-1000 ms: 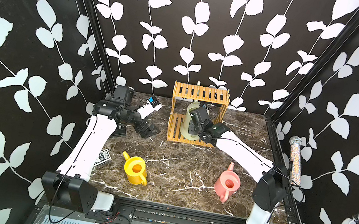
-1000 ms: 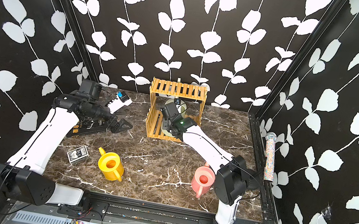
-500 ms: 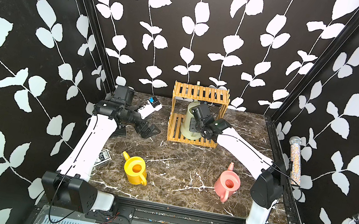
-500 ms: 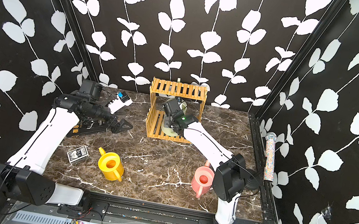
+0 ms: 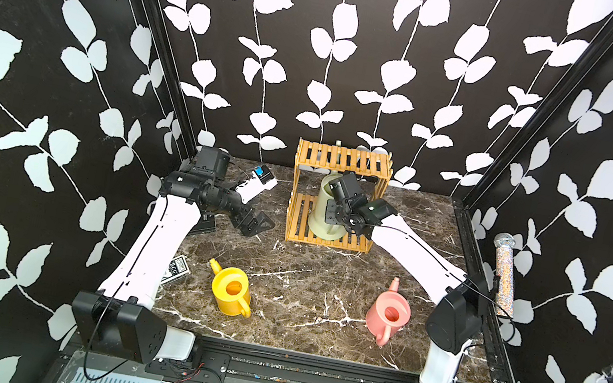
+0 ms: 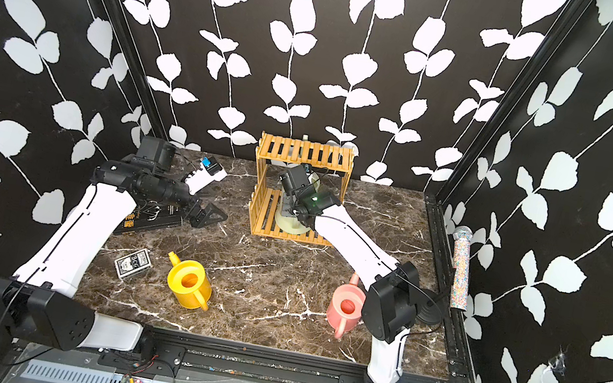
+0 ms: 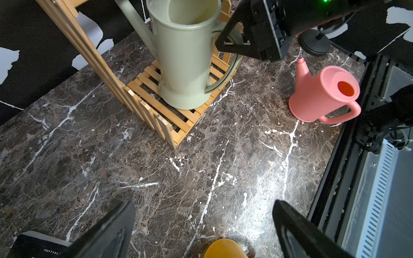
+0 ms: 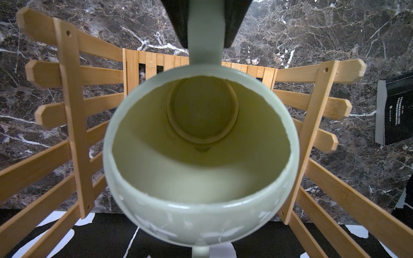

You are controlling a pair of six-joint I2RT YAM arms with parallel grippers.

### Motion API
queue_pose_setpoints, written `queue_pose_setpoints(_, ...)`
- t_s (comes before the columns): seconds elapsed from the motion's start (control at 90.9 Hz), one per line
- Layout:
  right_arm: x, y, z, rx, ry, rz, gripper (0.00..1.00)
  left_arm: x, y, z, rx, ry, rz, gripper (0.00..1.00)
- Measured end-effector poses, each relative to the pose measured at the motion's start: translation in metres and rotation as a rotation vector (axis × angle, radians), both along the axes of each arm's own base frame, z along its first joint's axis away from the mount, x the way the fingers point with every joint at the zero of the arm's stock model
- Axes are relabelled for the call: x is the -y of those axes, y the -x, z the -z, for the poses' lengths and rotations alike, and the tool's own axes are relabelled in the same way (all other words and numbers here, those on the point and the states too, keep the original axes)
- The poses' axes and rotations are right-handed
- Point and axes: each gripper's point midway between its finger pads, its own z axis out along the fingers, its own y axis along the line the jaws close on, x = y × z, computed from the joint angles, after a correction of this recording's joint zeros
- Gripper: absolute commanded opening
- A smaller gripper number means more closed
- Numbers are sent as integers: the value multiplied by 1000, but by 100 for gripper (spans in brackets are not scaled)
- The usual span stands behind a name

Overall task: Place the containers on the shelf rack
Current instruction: 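Place the container on the shelf.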

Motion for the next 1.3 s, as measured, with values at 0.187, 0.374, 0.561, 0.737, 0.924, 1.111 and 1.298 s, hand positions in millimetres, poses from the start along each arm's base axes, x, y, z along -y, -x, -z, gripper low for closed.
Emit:
queue_pose_setpoints(0.187,3,0,0,0,29,-5,13,0,1,3,-8,-1,1,98)
queue_pose_setpoints(0.374,5,0,1,2,40,1,13,0,1,4,-9,-2,1,98)
queue_pose_setpoints(0.561,5,-1,0,3,36,0,13,0,1,6,-12,-2,1,98)
queue_pose_setpoints(0.737,4,-1,1,4,34,-1,13,0,1,7,-16,-2,1,98)
queue_pose_setpoints(0.924,2,-3,2,9,33,-2,13,0,1,7,-16,-2,1,98)
queue_pose_setpoints(1.111,0,-7,2,13,31,-2,13,0,1,7,-16,-2,1,99)
queue_pose_setpoints(1.298,-2,-9,2,15,28,-1,29,0,1,7,-16,-3,1,98)
